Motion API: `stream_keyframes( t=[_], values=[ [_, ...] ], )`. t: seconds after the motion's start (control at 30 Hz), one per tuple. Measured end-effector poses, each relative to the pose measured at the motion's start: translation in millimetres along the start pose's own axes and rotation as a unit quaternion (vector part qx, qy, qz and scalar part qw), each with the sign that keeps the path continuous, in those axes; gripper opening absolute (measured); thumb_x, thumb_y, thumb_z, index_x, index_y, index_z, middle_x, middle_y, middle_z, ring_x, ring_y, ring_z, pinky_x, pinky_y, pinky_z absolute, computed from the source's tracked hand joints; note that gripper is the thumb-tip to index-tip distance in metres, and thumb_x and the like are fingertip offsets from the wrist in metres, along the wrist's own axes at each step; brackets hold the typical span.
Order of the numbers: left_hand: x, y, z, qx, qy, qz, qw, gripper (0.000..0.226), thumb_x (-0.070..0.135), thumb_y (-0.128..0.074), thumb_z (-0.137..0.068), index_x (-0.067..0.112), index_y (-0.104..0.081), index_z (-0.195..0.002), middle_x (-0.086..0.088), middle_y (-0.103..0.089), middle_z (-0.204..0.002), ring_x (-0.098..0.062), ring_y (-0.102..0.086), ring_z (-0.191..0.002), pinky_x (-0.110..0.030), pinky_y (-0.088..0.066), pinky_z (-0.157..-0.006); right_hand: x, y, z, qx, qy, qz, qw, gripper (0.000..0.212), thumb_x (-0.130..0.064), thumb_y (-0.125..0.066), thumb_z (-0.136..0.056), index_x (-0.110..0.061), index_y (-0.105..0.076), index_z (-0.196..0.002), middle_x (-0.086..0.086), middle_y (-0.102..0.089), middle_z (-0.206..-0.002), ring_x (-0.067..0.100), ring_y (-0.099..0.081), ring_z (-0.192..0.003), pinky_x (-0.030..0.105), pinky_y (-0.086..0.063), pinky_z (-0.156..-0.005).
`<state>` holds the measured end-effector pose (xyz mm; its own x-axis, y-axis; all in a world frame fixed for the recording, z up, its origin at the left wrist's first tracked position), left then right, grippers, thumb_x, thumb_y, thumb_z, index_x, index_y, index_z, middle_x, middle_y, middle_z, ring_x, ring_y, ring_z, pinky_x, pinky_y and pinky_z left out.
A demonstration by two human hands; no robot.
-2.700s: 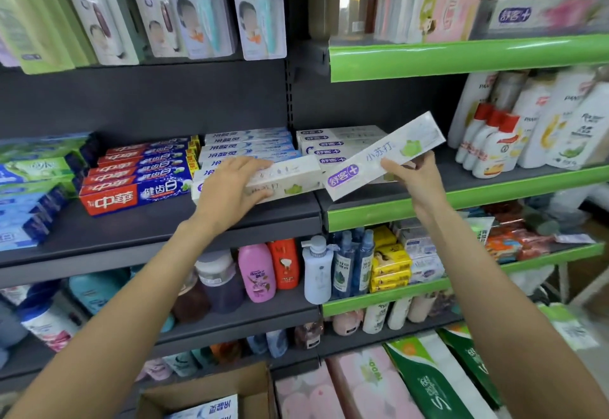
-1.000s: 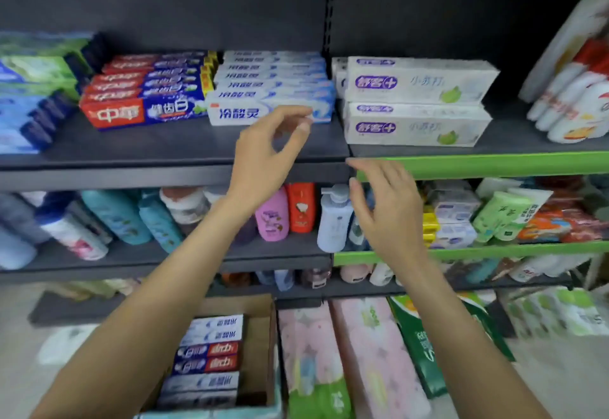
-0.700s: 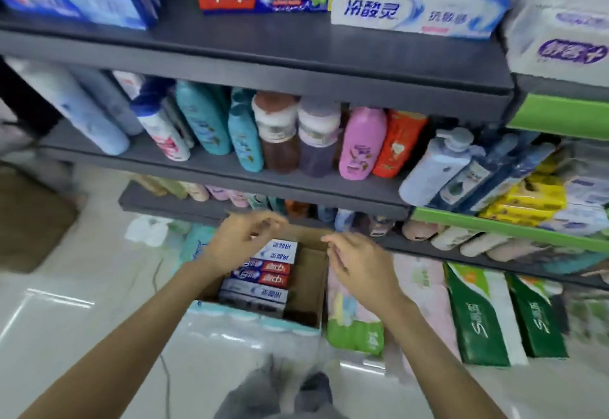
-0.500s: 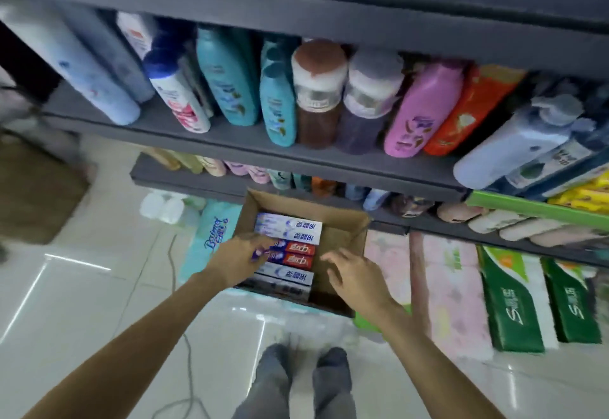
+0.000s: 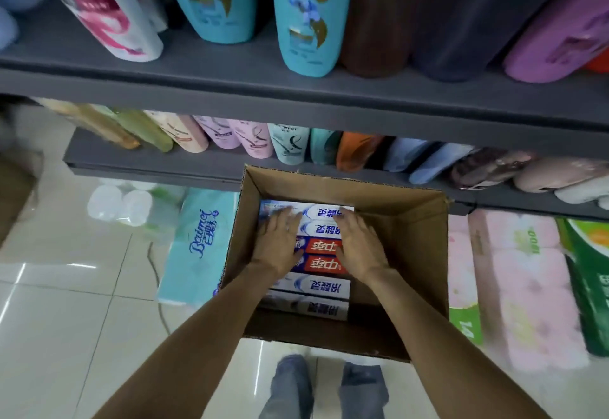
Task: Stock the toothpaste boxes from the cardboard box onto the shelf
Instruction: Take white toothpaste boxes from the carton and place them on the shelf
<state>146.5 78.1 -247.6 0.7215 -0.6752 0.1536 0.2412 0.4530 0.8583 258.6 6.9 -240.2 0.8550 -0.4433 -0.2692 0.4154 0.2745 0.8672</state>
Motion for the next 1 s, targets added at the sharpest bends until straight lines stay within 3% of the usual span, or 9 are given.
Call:
stream_keyframes(
  t=[0.1,0.23,0.43,0.53,0.63,0.77,0.87,0.93,1.0],
  values=[
    [2,-16,-14,0.001,-0.006,0.012,1.000,0.085,0.052,-0.045,-0.091,0.016,0.005,-0.150,-0.011,0.014,-0.157,-0.030,0.011,-0.144,-0.047,-0.002,-0.117,0,-18,-14,-0.026,0.002,-0.010,1.000,0.075,-0.033,-0.056,-0.090,-0.017,-0.013,-0.149,-0.002,-0.005,-0.158,0.020,-0.005,-0.144,0.047,-0.025,-0.114],
    [7,-28,-14,-0.010,-0.031,0.014,0.999,0.083,0.053,-0.040,-0.092,0.015,0.006,-0.150,-0.012,0.018,-0.156,-0.031,0.015,-0.144,-0.047,-0.002,-0.117,7,-12,-18,0.025,-0.023,0.030,0.999,0.073,-0.043,-0.052,-0.088,-0.016,-0.018,-0.147,0.004,-0.027,-0.145,0.025,-0.029,-0.128,0.041,-0.034,-0.103],
    [21,-25,-5,-0.016,-0.092,-0.006,0.996,0.067,0.040,-0.040,-0.095,0.018,-0.009,-0.150,-0.006,0.006,-0.159,-0.025,0.007,-0.145,-0.041,-0.009,-0.118,22,-14,-20,-0.010,-0.046,0.052,0.998,0.070,-0.047,-0.060,-0.084,-0.016,-0.031,-0.139,0.007,-0.035,-0.138,0.024,-0.033,-0.126,0.039,-0.032,-0.104],
    [17,-7,-10,0.032,-0.082,0.018,0.996,0.053,0.030,-0.045,-0.094,0.022,-0.029,-0.144,-0.001,-0.013,-0.157,-0.020,-0.011,-0.143,-0.037,-0.018,-0.114,21,-15,-24,-0.057,-0.050,0.008,0.997,0.070,-0.041,-0.064,-0.084,-0.015,-0.029,-0.140,0.007,-0.038,-0.139,0.025,-0.036,-0.129,0.041,-0.041,-0.100],
    [16,7,-17,0.074,-0.077,-0.005,0.994,0.054,0.029,-0.048,-0.093,0.021,-0.028,-0.142,-0.001,-0.021,-0.153,-0.019,-0.018,-0.140,-0.034,-0.017,-0.113,13,-6,-25,-0.055,-0.018,0.065,0.996,0.071,-0.041,-0.066,-0.084,-0.015,-0.030,-0.140,0.010,-0.041,-0.137,0.027,-0.037,-0.127,0.040,-0.046,-0.092],
    [29,11,-28,0.087,-0.114,-0.025,0.989,0.062,0.030,-0.050,-0.093,0.018,-0.021,-0.147,-0.002,-0.026,-0.152,-0.019,-0.021,-0.139,-0.035,-0.016,-0.114,7,10,-17,0.005,0.003,0.123,0.992,0.059,-0.036,-0.064,-0.085,-0.011,-0.040,-0.133,0.011,-0.046,-0.132,0.026,-0.042,-0.123,0.035,-0.048,-0.086],
    [37,17,-33,0.095,-0.145,-0.050,0.984,0.060,0.028,-0.060,-0.088,0.015,-0.036,-0.141,-0.007,-0.045,-0.138,-0.025,-0.041,-0.126,-0.037,-0.027,-0.108,0,36,-1,0.113,0.034,0.115,0.986,0.050,-0.027,-0.081,-0.068,-0.009,-0.061,-0.110,0.009,-0.061,-0.106,0.025,-0.059,-0.099,0.032,-0.053,-0.059],
    [39,29,-29,0.127,-0.153,-0.028,0.980,0.050,0.023,-0.073,-0.075,0.010,-0.056,-0.121,-0.010,-0.062,-0.113,-0.028,-0.058,-0.102,-0.037,-0.045,-0.091,-8,55,17,0.191,0.065,0.067,0.977,0.050,-0.024,-0.084,-0.062,-0.011,-0.064,-0.106,0.007,-0.062,-0.100,0.024,-0.060,-0.093,0.030,-0.052,-0.053],
    [40,47,-19,0.179,-0.141,-0.004,0.974,0.044,0.020,-0.080,-0.066,0.009,-0.062,-0.105,-0.009,-0.065,-0.094,-0.028,-0.062,-0.083,-0.034,-0.051,-0.072,-6,72,34,0.239,0.039,-0.001,0.970,0.054,-0.018,-0.079,-0.069,-0.012,-0.059,-0.119,0.007,-0.058,-0.114,0.024,-0.056,-0.104,0.031,-0.054,-0.066]
  ],
)
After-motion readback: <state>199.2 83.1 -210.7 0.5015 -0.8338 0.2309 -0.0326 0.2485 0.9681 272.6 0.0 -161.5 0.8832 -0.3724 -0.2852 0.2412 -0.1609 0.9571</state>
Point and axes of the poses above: each hand's wrist, its own z-axis away from the middle knuckle, its own y-axis out of the back of the hand, x = y × z, the point moved 10 cm from there along -z, towards the middle knuckle
